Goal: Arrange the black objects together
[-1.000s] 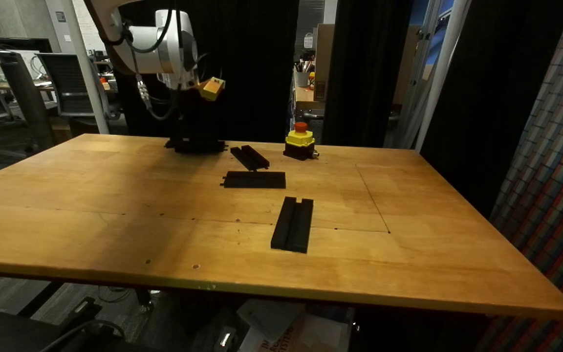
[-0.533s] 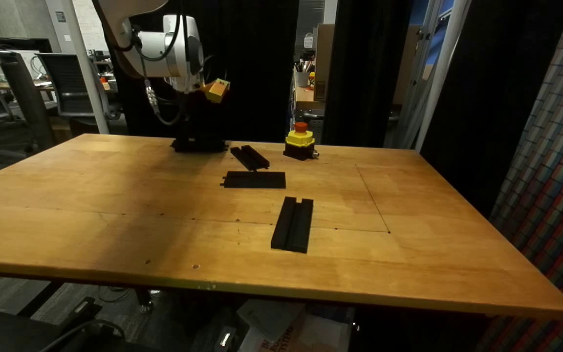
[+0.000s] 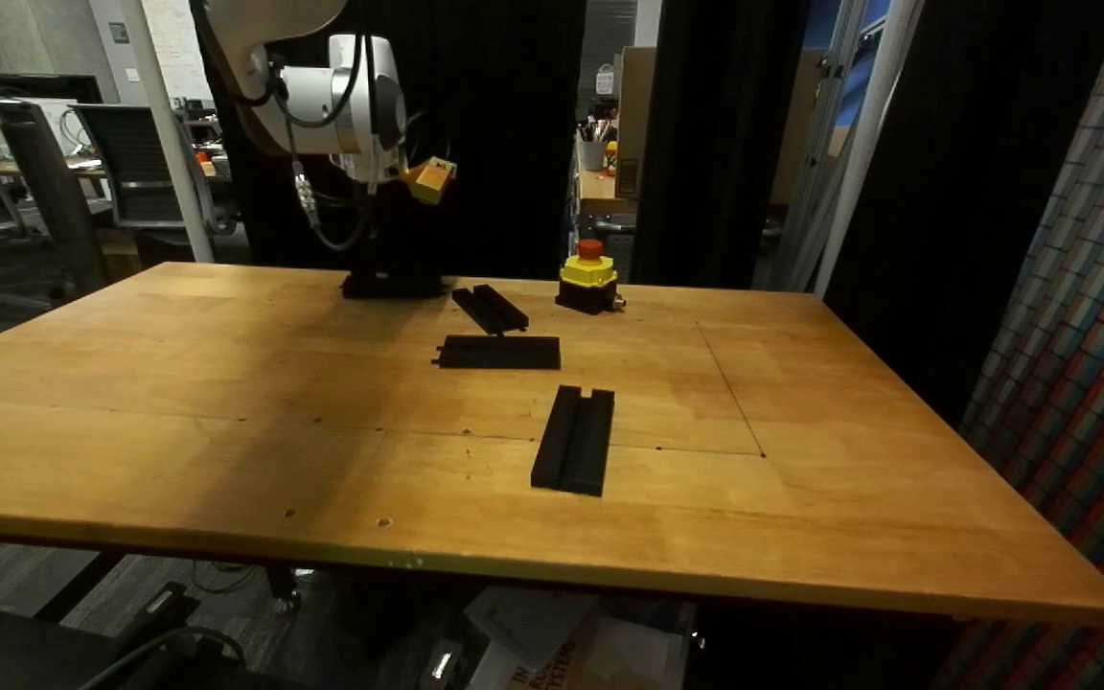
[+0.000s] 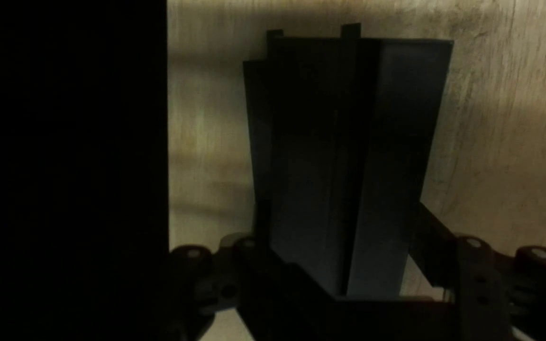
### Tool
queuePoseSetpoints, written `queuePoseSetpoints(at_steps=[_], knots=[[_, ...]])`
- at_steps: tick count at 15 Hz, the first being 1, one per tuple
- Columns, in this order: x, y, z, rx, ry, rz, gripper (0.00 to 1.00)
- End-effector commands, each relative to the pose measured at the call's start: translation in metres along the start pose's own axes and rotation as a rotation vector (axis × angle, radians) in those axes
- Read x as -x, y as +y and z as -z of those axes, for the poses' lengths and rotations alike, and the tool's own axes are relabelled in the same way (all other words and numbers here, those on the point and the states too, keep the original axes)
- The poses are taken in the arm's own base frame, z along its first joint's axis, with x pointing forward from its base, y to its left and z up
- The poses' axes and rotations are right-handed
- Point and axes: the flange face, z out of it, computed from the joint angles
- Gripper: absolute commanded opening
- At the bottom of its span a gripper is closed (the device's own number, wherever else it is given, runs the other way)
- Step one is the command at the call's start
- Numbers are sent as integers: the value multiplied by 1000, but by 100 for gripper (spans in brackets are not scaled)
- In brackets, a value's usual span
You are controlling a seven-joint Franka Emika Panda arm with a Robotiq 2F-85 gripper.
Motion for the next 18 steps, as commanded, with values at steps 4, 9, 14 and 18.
queuePoseSetpoints(at_steps=[4, 9, 14, 18], knots=[[6, 11, 1, -14, 3, -15, 93], [10, 12, -8, -35, -1, -23, 100], [13, 15, -17, -53, -2, -33, 100], [14, 19, -23, -60, -5, -38, 100]])
